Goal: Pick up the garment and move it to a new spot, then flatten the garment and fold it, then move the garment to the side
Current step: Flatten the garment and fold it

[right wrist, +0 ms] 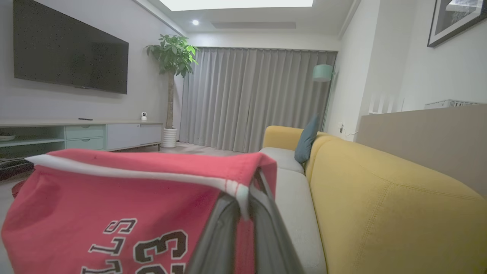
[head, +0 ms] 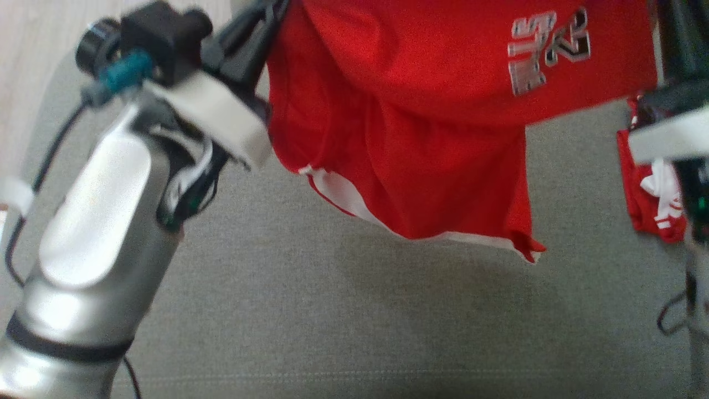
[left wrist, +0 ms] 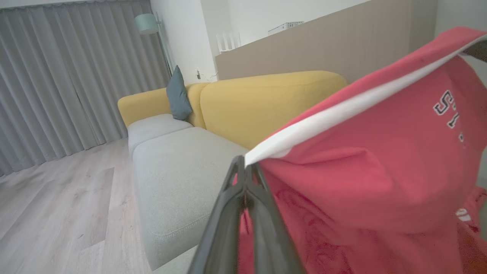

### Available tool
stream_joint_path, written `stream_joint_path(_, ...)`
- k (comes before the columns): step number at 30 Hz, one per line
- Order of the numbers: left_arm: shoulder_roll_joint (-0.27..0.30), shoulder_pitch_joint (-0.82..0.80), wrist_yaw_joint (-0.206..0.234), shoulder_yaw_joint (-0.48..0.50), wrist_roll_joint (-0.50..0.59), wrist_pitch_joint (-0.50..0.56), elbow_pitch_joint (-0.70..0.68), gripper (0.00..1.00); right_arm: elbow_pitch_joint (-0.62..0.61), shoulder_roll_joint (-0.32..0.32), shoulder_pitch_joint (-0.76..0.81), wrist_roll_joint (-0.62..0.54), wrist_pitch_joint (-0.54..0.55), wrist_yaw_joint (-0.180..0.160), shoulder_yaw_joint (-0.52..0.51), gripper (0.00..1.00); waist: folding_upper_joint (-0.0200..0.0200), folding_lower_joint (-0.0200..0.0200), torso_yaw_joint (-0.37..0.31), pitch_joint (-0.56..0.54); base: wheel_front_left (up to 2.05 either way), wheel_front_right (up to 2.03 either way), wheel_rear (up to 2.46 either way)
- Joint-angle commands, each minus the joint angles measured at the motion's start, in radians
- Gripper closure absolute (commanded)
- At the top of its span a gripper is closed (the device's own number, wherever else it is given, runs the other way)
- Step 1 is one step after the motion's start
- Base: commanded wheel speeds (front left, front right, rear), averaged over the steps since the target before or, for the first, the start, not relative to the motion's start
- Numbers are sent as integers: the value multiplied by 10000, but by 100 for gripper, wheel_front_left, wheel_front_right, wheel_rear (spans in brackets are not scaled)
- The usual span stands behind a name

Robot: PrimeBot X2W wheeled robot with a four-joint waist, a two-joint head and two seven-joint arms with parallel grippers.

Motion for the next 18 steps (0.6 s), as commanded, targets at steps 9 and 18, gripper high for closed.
stream_joint_path(9, -898, -3948, 30, 1207, -10, -2525, 4482, 100, 4068, 548, -4781, 397, -1602, 35, 892, 100, -1, 1, -287, 937, 0, 0, 0)
stream_joint_path(18, -1652, -4715, -377, 1179, -16, -3825, 8313, 100, 8468, 1489, -6034, 900, -3407, 35, 2260, 100, -1, 1, -591, 1681, 0, 0, 0)
